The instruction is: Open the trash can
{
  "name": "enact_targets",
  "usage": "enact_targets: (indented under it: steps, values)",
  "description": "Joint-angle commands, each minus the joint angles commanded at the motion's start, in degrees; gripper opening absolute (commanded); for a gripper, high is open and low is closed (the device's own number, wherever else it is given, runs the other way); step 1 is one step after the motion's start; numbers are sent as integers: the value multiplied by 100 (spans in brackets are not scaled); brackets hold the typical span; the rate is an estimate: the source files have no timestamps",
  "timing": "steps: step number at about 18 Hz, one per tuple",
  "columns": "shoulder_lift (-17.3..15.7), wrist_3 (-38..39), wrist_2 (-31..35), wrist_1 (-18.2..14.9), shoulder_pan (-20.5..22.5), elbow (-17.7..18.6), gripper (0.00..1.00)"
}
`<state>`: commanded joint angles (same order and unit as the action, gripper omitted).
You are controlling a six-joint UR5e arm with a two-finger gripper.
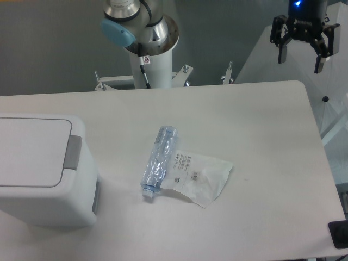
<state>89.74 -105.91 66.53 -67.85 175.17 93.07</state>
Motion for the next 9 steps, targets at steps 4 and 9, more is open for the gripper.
enact_targets:
  steps: [4,9]
  values:
    - [-70,26,35,-9,-26,44,100]
    - [-9,482,-9,-9,-254,-52,100]
